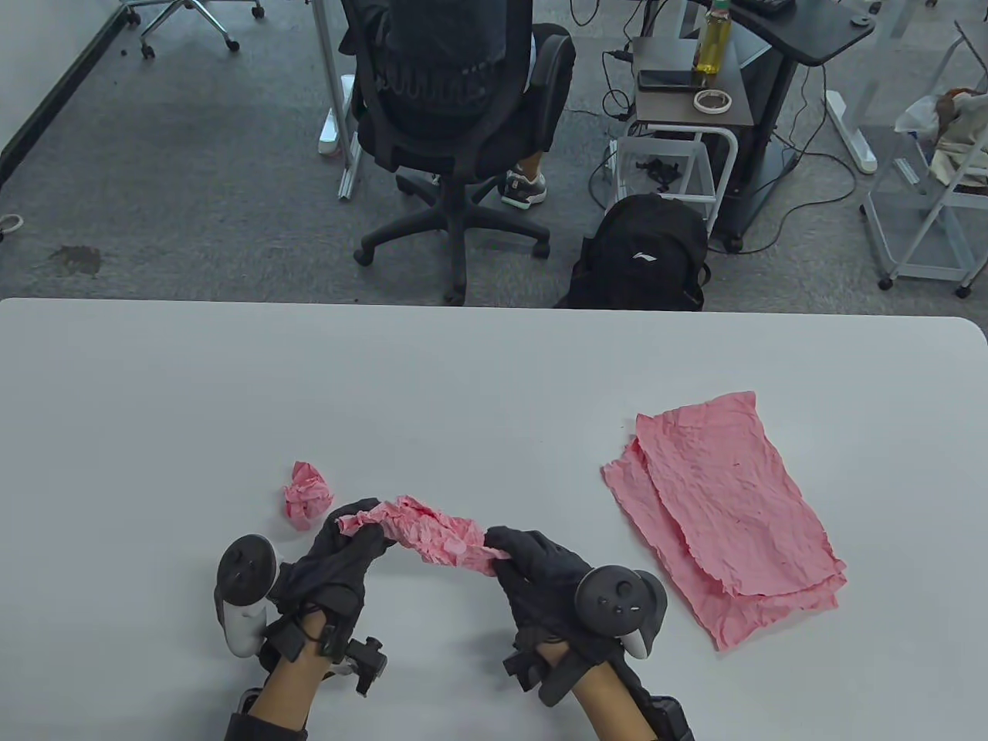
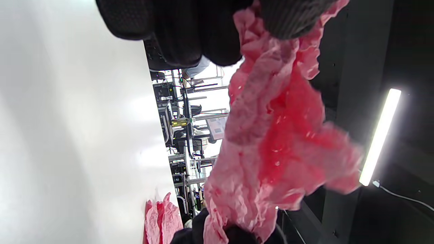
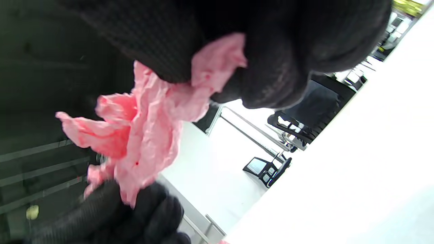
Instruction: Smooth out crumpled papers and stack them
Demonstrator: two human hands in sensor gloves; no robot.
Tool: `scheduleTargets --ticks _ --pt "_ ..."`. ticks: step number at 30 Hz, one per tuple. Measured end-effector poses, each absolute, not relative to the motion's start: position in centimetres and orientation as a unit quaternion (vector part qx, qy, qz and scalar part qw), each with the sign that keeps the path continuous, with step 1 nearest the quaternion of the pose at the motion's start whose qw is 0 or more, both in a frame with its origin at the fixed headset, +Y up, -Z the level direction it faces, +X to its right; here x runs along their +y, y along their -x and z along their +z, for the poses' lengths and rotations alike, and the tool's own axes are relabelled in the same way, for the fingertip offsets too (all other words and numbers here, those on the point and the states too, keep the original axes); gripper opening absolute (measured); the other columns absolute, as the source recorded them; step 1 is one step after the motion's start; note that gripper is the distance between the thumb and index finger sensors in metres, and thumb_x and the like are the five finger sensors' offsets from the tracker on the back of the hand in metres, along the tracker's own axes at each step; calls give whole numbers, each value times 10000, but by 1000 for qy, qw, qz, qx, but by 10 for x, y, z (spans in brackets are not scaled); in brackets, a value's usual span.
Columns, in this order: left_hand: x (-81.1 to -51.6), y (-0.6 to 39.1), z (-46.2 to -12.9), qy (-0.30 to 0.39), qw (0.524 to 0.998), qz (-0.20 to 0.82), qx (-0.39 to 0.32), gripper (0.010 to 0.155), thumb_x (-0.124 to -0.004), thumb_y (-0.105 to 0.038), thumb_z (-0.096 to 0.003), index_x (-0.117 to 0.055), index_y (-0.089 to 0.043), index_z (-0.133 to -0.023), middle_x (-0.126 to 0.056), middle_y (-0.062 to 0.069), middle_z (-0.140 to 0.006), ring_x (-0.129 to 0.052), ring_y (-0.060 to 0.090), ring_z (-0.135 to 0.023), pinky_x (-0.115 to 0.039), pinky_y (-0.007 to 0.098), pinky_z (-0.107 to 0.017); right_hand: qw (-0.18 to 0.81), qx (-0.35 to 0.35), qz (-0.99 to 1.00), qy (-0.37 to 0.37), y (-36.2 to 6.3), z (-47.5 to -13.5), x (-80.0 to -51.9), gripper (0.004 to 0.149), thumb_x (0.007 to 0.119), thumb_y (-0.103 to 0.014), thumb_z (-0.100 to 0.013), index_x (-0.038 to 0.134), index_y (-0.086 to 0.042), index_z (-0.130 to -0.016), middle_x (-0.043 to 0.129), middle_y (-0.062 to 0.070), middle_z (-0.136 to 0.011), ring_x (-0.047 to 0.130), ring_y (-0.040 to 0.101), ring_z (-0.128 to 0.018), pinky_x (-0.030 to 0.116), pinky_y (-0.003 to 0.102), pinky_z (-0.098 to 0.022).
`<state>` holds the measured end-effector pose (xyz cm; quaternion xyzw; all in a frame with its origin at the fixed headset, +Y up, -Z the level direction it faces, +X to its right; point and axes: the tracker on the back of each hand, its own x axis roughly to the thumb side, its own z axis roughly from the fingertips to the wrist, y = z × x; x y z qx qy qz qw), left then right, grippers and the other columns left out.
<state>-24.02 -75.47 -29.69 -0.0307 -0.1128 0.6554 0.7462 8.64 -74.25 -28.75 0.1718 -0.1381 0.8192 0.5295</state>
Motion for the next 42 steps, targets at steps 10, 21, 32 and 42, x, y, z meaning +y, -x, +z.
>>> scheduleTargets --ticks 10,21,32,42 --pt "-748 231 -297 31 776 607 -167 513 -657 -483 -582 -493 -353 -1050 -527 -47 -1065 -612 249 -1042 -575 501 -795 736 -59 648 -187 -101 -299 -751 414 779 -268 -487 693 -152 -875 764 152 -908 842 397 -737 699 553 -525" --pt "-742 218 -296 72 709 649 -267 561 -660 -484 -599 -369 -421 -1075 -608 -122 -1035 -830 128 -939 -628 458 -817 657 -17 745 -115 -96 -299 -760 422 811 -227 -462 708 -83 -846 892 147 -738 897 416 -635 721 569 -460" --pt "-739 211 -294 76 733 617 -277 526 -638 -477 -594 -493 -368 -1088 -586 -71 -968 -776 155 -827 -616 485 -787 615 114 750 -216 -99 -302 -752 839 905 -342 -452 371 -99 -1052 529 280 -1018 575 574 -860 543 658 -560" --pt "-727 201 -287 56 754 573 -317 485 -650 -476 -592 -550 -437 -1065 -592 -101 -1004 -776 151 -900 -607 488 -801 590 80 740 -313 -86 -290 -731 927 908 -521 -448 336 -192 -1098 388 234 -1128 345 581 -963 373 695 -632"
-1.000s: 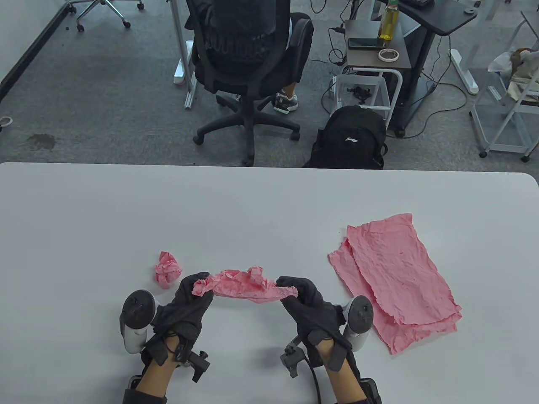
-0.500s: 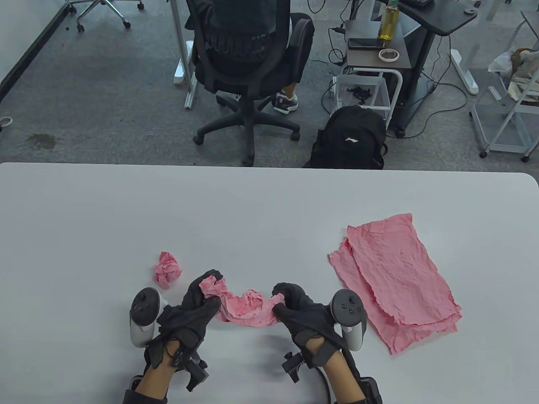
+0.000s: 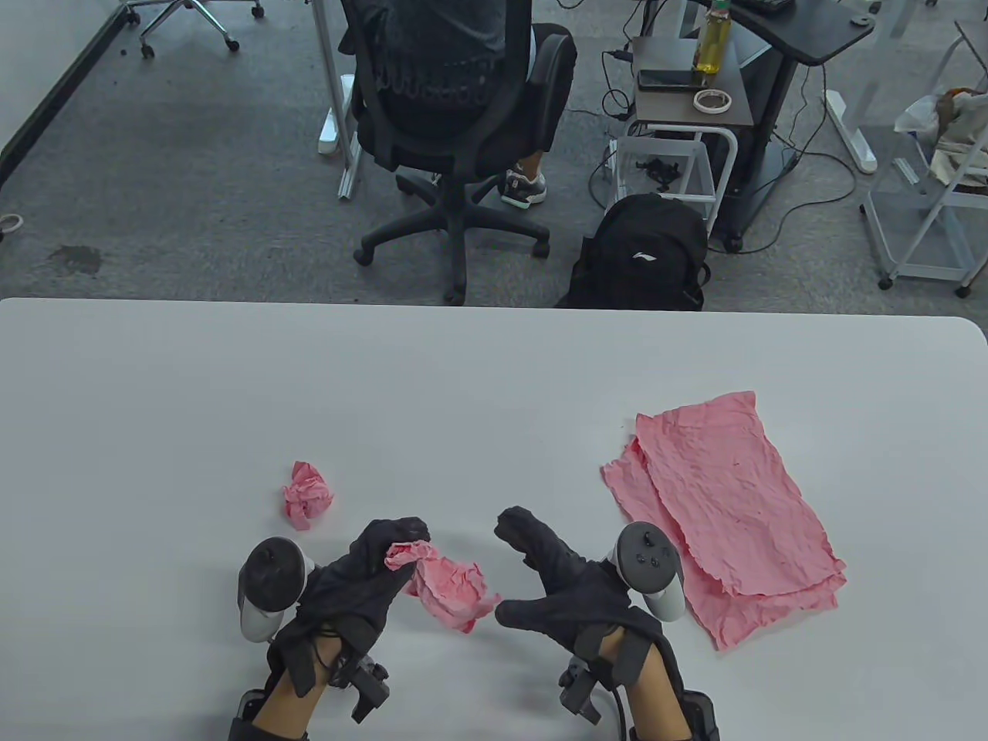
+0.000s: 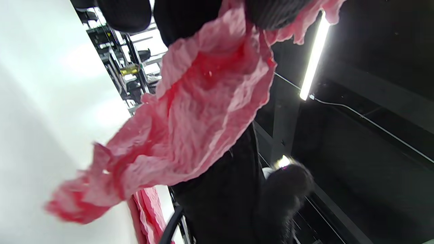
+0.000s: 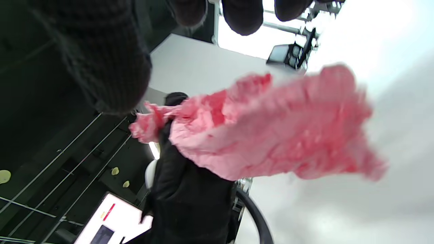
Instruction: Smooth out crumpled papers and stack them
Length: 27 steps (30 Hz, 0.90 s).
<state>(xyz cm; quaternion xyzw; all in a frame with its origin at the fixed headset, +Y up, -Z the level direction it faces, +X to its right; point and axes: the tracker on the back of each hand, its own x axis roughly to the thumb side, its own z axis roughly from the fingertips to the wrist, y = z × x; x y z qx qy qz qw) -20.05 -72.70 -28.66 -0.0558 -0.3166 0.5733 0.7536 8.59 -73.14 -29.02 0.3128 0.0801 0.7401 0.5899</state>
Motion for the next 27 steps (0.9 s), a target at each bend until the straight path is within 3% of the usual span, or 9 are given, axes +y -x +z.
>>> scheduleTargets --ticks 2,4,7,10,12,16,20,24,27 --pt "-726 194 -284 70 745 570 -339 481 -639 -466 -596 -540 -434 -1065 -529 -76 -1099 -706 195 -1025 -585 511 -812 565 65 765 -302 -72 -287 -733 864 877 -525 -459 414 -157 -1088 440 252 -1112 373 585 -955 380 703 -624" --pt "-724 189 -280 62 754 557 -343 488 -617 -466 -595 -508 -447 -1070 -377 -18 -1215 -504 285 -1163 -520 559 -834 527 33 803 -276 -59 -282 -732 686 885 -451 -464 621 -91 -986 537 259 -1071 441 578 -941 402 717 -613" --pt "-726 189 -281 70 748 564 -344 494 -598 -457 -596 -475 -454 -1074 -383 24 -1219 -526 330 -1175 -531 589 -831 473 -19 834 -282 -56 -280 -730 436 874 -367 -466 789 -138 -827 752 209 -965 613 529 -900 510 700 -591" --pt "-731 189 -284 93 726 590 -340 499 -600 -441 -598 -460 -436 -1077 -555 -9 -1167 -749 269 -1085 -609 554 -814 505 -55 823 -254 -60 -279 -729 433 842 -323 -473 740 -118 -841 894 181 -818 790 482 -790 600 673 -553" --pt "-733 189 -285 100 727 593 -332 504 -616 -433 -601 -454 -419 -1079 -629 -45 -1118 -802 229 -1033 -633 531 -800 525 -66 812 -245 -64 -280 -730 441 839 -307 -468 723 -106 -843 931 159 -735 856 459 -720 633 655 -535" --pt "-733 194 -285 67 766 568 -294 622 -683 -451 -587 -371 -389 -1121 -620 -96 -1007 -812 148 -890 -634 490 -784 541 -63 803 -242 -67 -281 -731 443 823 -286 -472 695 -113 -860 915 145 -722 887 440 -686 663 636 -521" --pt "-737 192 -287 93 757 575 -296 699 -711 -456 -573 -352 -283 -1147 -623 -62 -942 -788 159 -786 -620 504 -759 518 -80 817 -241 -68 -279 -729 430 835 -273 -473 722 -129 -862 916 185 -771 889 475 -685 667 645 -511" --pt "-737 195 -287 63 797 537 -268 576 -739 -467 -561 -577 -285 -1083 -716 -62 -841 -841 154 -681 -674 497 -710 450 -146 848 -237 -71 -275 -721 402 865 -279 -460 793 -142 -831 986 153 -667 941 444 -629 702 628 -485" --pt "-736 198 -287 38 820 510 -255 544 -759 -489 -545 -656 -278 -1035 -765 -66 -791 -878 148 -632 -710 491 -680 445 -152 845 -254 -72 -274 -716 405 865 -295 -457 792 -149 -827 991 111 -630 953 398 -625 710 608 -499"
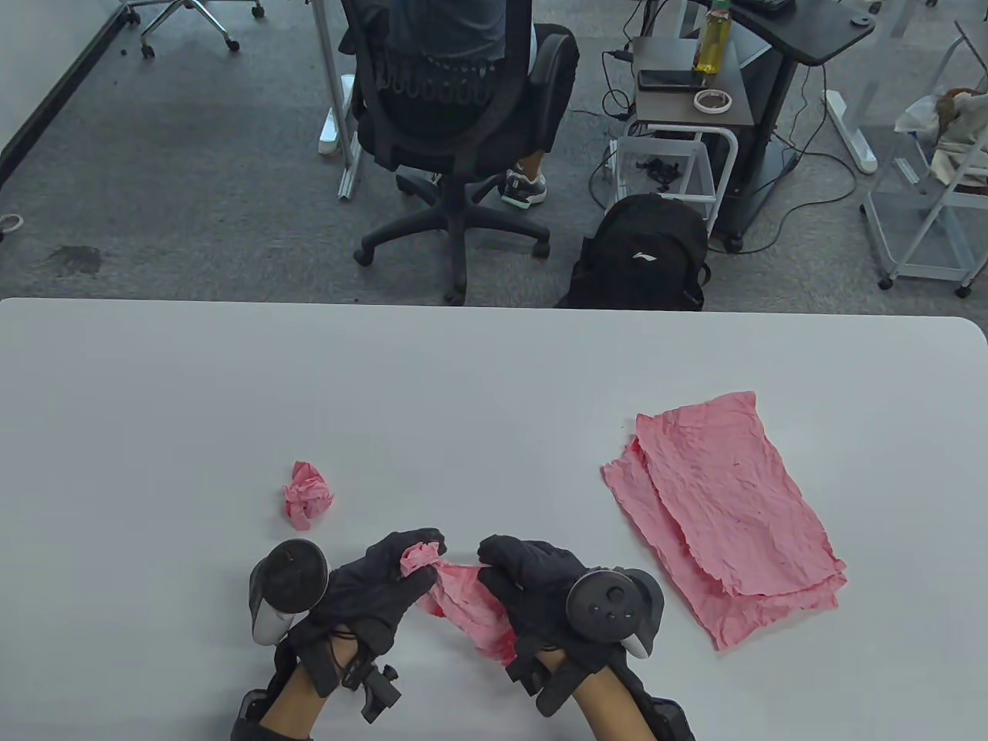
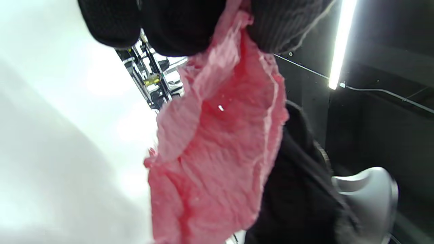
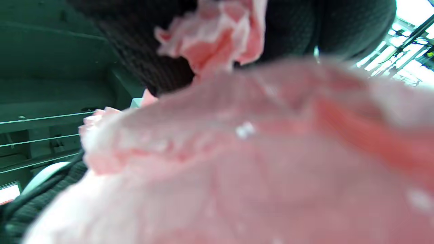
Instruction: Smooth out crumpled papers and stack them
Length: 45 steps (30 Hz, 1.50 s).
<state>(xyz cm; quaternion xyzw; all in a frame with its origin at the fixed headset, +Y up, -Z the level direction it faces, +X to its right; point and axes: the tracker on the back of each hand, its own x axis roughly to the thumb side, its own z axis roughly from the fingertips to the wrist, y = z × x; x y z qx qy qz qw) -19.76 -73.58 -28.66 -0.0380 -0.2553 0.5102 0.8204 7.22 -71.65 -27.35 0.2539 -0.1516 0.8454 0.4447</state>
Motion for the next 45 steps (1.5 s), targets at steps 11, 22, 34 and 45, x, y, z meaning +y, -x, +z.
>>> scheduleTargets --ticks 11,22,34,45 --pt "-743 194 -292 134 698 627 -317 523 -715 -439 -585 -464 -396 -1042 -635 -53 -1089 -821 235 -1022 -638 543 -797 485 10 830 -275 -73 -282 -727 497 797 -321 -488 770 -67 -914 799 139 -657 799 417 -650 596 676 -540" --pt "-753 196 -296 144 749 589 -267 775 -827 -550 -499 -489 -233 -1120 -709 -44 -836 -844 171 -685 -676 522 -690 649 11 732 -207 -90 -293 -738 455 802 -246 -475 656 -96 -878 873 145 -712 911 437 -656 720 612 -481" --pt "-753 197 -299 171 680 648 -299 539 -771 -404 -568 -511 -381 -1040 -615 6 -1127 -781 331 -1046 -659 576 -757 620 -30 769 -152 -108 -296 -737 408 769 -348 -501 818 -133 -844 853 85 -622 906 385 -610 718 592 -473" --pt "-758 198 -301 185 684 648 -280 613 -804 -453 -544 -600 -229 -1078 -793 -67 -780 -930 97 -524 -756 457 -641 762 -6 619 -192 -108 -301 -742 418 756 -295 -505 702 -152 -894 960 134 -719 1002 386 -576 846 486 -370"
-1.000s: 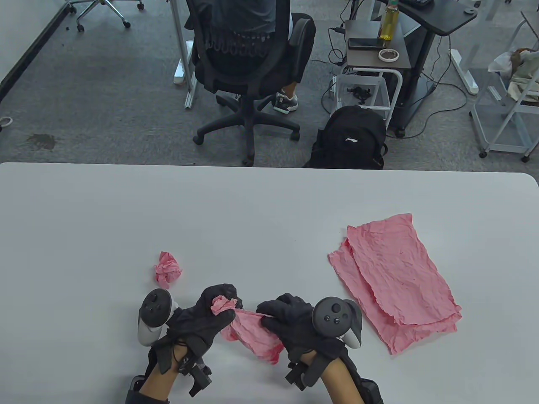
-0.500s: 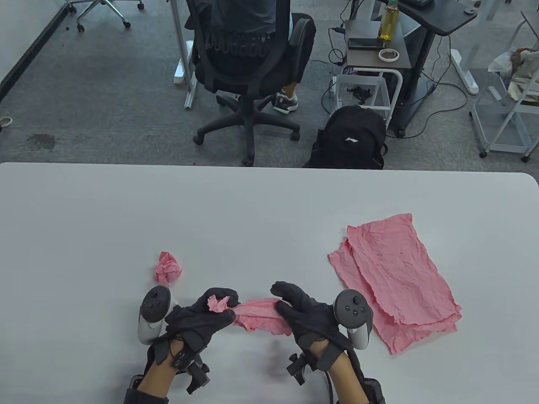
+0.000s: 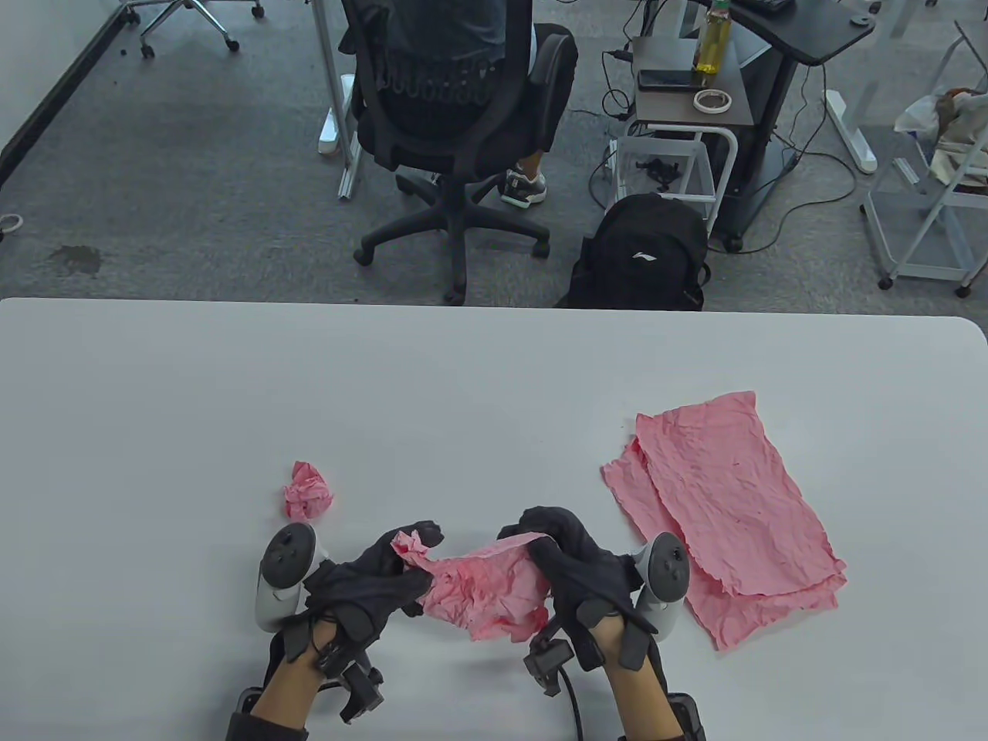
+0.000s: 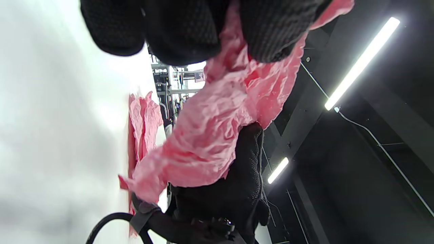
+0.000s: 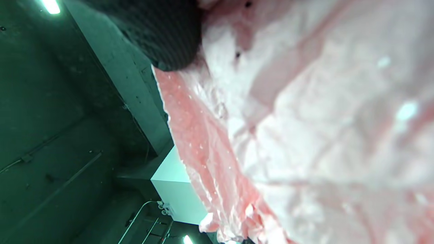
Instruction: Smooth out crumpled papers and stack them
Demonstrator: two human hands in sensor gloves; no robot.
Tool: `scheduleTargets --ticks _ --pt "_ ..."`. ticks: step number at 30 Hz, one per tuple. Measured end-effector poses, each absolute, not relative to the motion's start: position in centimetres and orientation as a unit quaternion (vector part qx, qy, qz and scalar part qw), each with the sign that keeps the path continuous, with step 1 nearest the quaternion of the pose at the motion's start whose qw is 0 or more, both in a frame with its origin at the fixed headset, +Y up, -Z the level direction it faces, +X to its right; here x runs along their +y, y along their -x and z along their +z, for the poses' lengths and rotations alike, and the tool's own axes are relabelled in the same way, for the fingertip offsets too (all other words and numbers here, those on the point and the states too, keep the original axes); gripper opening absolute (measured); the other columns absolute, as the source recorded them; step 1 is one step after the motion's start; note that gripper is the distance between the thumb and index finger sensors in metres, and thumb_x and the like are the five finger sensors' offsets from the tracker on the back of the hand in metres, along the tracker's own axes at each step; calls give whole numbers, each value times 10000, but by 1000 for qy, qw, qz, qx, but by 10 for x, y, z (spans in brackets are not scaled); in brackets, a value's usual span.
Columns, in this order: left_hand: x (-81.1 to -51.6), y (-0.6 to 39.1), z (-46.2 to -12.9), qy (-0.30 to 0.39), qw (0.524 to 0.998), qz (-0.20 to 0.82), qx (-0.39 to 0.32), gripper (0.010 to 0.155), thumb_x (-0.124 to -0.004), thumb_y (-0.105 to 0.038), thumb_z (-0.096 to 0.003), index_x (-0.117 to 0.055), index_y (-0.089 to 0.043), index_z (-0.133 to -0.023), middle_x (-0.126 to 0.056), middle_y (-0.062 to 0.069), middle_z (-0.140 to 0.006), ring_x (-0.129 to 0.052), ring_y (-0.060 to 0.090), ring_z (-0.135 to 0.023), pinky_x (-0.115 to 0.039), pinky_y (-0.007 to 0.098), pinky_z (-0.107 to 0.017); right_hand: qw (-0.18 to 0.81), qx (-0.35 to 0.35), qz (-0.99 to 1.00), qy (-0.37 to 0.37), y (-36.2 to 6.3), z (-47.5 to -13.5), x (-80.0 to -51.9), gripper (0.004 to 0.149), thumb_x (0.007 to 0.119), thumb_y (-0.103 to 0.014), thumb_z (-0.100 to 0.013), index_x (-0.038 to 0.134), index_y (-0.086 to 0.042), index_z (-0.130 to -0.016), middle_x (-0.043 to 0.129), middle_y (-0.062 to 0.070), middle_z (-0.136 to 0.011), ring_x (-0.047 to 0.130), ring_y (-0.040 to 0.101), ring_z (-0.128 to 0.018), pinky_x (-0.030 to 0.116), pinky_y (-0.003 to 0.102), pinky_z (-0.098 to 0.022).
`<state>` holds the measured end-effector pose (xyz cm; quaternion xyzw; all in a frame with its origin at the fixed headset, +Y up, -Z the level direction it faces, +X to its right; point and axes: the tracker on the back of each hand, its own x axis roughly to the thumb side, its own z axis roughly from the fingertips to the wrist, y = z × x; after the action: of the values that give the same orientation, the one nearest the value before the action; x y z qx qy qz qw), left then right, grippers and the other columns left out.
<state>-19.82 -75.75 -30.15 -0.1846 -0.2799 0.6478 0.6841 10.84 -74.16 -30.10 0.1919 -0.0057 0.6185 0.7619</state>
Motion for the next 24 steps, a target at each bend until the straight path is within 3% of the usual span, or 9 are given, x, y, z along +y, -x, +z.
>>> scheduleTargets --ticks 3,5,7,9,12,14,19,22,24 --pt "-756 200 -299 163 691 647 -277 499 -791 -489 -547 -679 -316 -1002 -722 -58 -875 -890 149 -712 -683 509 -705 739 -31 652 -168 -116 -299 -738 418 772 -307 -505 716 -144 -885 995 81 -619 1057 303 -430 876 411 -277" --pt "-754 201 -299 162 681 653 -289 476 -783 -502 -554 -665 -340 -986 -484 19 -1099 -657 285 -1030 -566 570 -769 711 -46 687 -139 -121 -299 -737 415 789 -303 -497 740 -127 -870 1005 97 -603 1062 293 -371 873 399 -238" --pt "-753 200 -299 170 651 671 -312 472 -771 -501 -565 -609 -357 -985 -310 90 -1206 -461 385 -1159 -515 603 -800 673 -60 727 -124 -124 -299 -738 423 801 -317 -490 749 -123 -863 1008 83 -583 1061 271 -344 872 382 -224" --pt "-752 197 -298 185 609 691 -342 474 -769 -471 -574 -556 -382 -988 -268 114 -1211 -464 391 -1179 -505 619 -815 663 -60 737 -113 -124 -299 -741 424 805 -325 -484 759 -132 -858 1007 49 -547 1054 239 -312 866 369 -215" --pt "-749 192 -298 209 574 699 -372 474 -766 -426 -579 -541 -377 -993 -560 17 -1161 -755 278 -1096 -576 588 -810 677 -32 726 -120 -122 -301 -743 445 804 -321 -487 764 -114 -878 1003 45 -490 1038 231 -263 852 382 -196" --pt "-749 191 -296 206 582 698 -362 489 -750 -393 -587 -523 -388 -1019 -699 -57 -1064 -884 205 -963 -640 540 -787 669 -45 733 -116 -125 -300 -742 415 797 -329 -488 811 -137 -855 1002 28 -449 1030 211 -230 851 381 -185" --pt "-753 198 -300 188 630 680 -325 696 -753 -401 -581 -355 -332 -1148 -637 -92 -963 -824 153 -852 -615 524 -775 669 -76 731 -113 -134 -300 -737 398 789 -343 -496 824 -157 -846 994 11 -442 1023 192 -230 851 375 -195" --pt "-755 200 -300 188 625 685 -323 531 -730 -422 -585 -584 -354 -1091 -632 -73 -971 -813 165 -856 -606 535 -776 673 -100 726 -101 -137 -298 -735 396 789 -345 -496 825 -156 -843 994 6 -437 1023 186 -224 852 370 -190" --pt "-756 198 -301 201 608 694 -328 481 -703 -429 -592 -611 -382 -1062 -610 -74 -1009 -794 189 -921 -600 548 -779 667 -104 731 -96 -138 -300 -735 396 792 -341 -493 828 -150 -838 995 10 -435 1023 192 -223 851 374 -188"
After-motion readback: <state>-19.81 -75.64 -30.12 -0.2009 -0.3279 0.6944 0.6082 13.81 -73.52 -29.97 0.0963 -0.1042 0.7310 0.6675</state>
